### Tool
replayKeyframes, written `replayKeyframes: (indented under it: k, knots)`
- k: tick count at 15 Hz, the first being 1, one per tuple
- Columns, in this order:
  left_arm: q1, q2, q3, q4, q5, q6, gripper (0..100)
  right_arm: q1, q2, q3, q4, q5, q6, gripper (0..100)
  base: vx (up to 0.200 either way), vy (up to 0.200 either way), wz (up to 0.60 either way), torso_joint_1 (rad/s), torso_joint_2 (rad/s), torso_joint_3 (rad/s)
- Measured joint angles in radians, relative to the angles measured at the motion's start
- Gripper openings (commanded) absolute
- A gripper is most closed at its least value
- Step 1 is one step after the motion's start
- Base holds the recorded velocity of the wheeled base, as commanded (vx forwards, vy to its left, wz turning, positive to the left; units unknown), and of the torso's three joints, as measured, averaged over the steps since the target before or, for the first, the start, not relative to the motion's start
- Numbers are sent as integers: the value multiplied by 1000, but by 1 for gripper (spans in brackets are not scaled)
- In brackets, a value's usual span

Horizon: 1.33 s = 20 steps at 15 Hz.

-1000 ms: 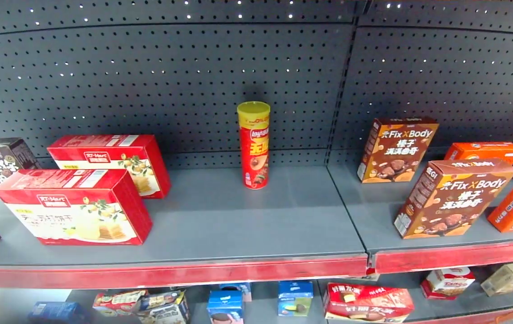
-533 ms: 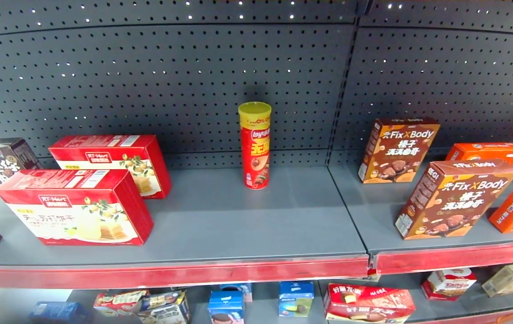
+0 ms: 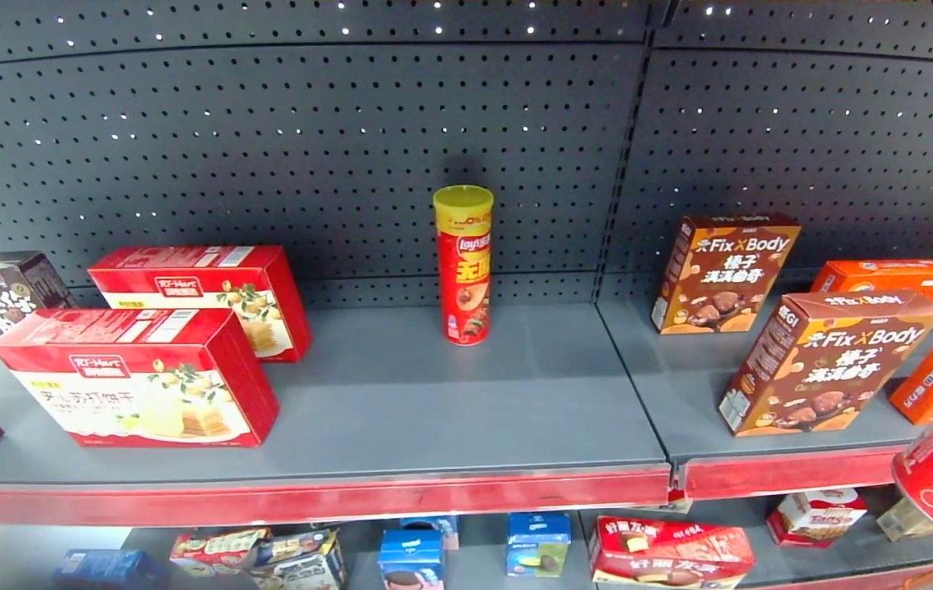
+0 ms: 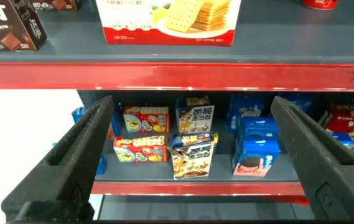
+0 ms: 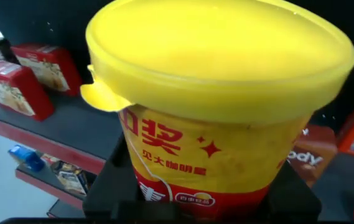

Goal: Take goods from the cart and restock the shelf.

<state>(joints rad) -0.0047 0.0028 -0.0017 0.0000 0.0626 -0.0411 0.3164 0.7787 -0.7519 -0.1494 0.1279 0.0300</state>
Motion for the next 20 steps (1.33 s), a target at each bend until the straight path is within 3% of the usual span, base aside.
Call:
replayKeyframes:
  k: [2, 5, 13, 18, 20]
  knots:
    - [0, 0, 0, 0, 0, 0, 100, 77, 34, -18, -36, -17, -9, 0, 0, 0, 0, 0, 0, 0]
    - [0, 0, 0, 0, 0, 0, 100, 76, 88, -26, -99, 31, -11, 0, 0, 0, 0, 0, 0, 0]
    - [0, 0, 0, 0, -4, 1, 100, 130, 116, -1, -89, 53, -10, 0, 0, 0, 0, 0, 0, 0]
    - [-3, 7, -4, 7, -47, 27, 100, 141, 101, -13, 124, 27, -10, 0, 0, 0, 0, 0, 0, 0]
    - [-6, 28, -29, 7, -103, 66, 100, 142, 101, -20, 129, 26, -11, 0, 0, 0, 0, 0, 0, 0]
